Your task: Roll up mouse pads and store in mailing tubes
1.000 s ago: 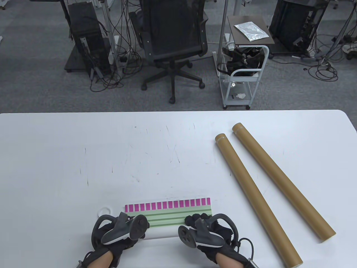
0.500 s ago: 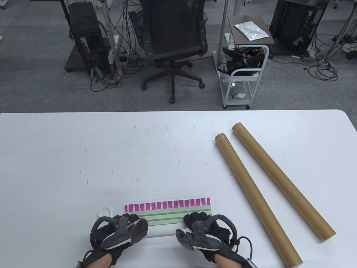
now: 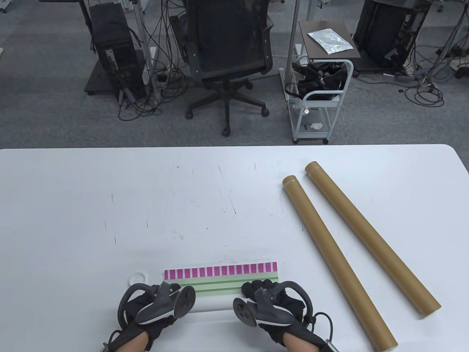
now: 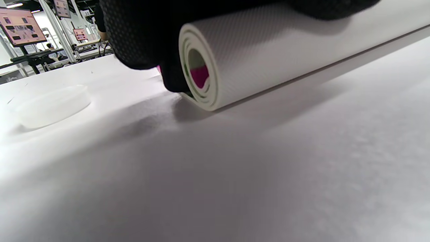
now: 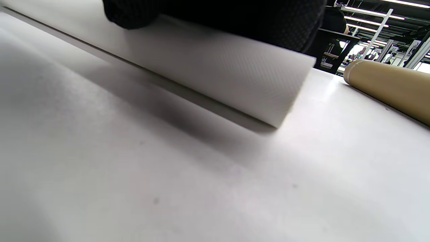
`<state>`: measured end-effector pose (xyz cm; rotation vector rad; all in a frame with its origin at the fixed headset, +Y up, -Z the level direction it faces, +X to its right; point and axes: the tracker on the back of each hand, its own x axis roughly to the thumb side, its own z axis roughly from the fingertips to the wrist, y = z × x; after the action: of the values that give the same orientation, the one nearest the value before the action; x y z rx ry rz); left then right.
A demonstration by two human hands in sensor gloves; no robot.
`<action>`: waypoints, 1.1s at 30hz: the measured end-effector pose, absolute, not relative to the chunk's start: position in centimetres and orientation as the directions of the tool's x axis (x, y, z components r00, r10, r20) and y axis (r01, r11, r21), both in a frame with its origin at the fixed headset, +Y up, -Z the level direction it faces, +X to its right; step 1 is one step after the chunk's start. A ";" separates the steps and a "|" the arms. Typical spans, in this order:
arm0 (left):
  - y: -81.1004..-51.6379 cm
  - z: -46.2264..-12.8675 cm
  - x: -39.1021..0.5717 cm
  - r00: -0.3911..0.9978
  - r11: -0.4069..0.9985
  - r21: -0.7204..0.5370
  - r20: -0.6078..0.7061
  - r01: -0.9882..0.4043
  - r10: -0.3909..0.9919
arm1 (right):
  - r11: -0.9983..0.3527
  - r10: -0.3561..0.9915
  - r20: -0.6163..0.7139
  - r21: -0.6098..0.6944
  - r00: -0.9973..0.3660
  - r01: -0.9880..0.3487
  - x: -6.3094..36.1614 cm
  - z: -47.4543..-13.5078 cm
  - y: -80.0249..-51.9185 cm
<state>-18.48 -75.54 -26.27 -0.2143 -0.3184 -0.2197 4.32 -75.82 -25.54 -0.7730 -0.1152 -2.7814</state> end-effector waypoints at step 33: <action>-75.0 -24.7 -14.8 0.896 0.953 -0.123 0.390 0.278 -0.212 | -0.970 -0.046 0.517 0.181 -0.855 0.162 4.7 -26.0 -75.2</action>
<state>-14.85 -74.98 -24.65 -0.1776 -0.3832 -0.2553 4.71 -75.18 -25.95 -0.8013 -0.3329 -2.9062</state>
